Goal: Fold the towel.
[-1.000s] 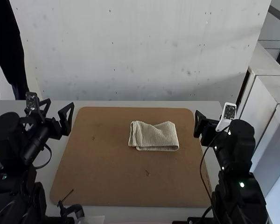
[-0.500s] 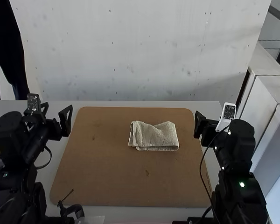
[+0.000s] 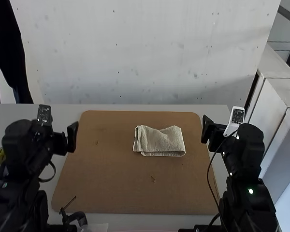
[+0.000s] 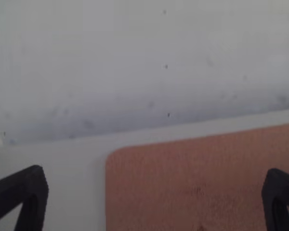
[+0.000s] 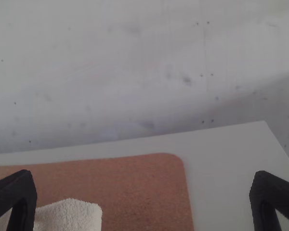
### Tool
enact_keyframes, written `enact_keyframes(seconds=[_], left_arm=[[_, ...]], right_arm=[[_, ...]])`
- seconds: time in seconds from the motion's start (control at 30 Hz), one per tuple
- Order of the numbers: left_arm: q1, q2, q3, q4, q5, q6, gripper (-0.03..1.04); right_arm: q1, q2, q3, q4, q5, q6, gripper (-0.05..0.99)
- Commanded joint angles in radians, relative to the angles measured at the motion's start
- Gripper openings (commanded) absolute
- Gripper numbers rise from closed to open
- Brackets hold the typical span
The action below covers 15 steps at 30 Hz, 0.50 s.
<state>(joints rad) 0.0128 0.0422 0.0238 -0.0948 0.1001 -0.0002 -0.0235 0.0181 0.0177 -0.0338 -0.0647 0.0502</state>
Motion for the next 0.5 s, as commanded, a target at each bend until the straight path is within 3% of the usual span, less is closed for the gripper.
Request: enact_keyframes(seconds=[0.0, 0.47], left_arm=[[-0.008, -0.025, -0.025, 0.001, -0.040, 0.026, 1.00], [-0.008, -0.025, -0.024, 0.001, -0.040, 0.026, 1.00]], right_arm=[[-0.004, 0.011, -0.018, -0.074, 0.014, -0.038, 0.96], [0.000, 0.006, -0.018, -0.072, 0.020, -0.046, 0.96]])
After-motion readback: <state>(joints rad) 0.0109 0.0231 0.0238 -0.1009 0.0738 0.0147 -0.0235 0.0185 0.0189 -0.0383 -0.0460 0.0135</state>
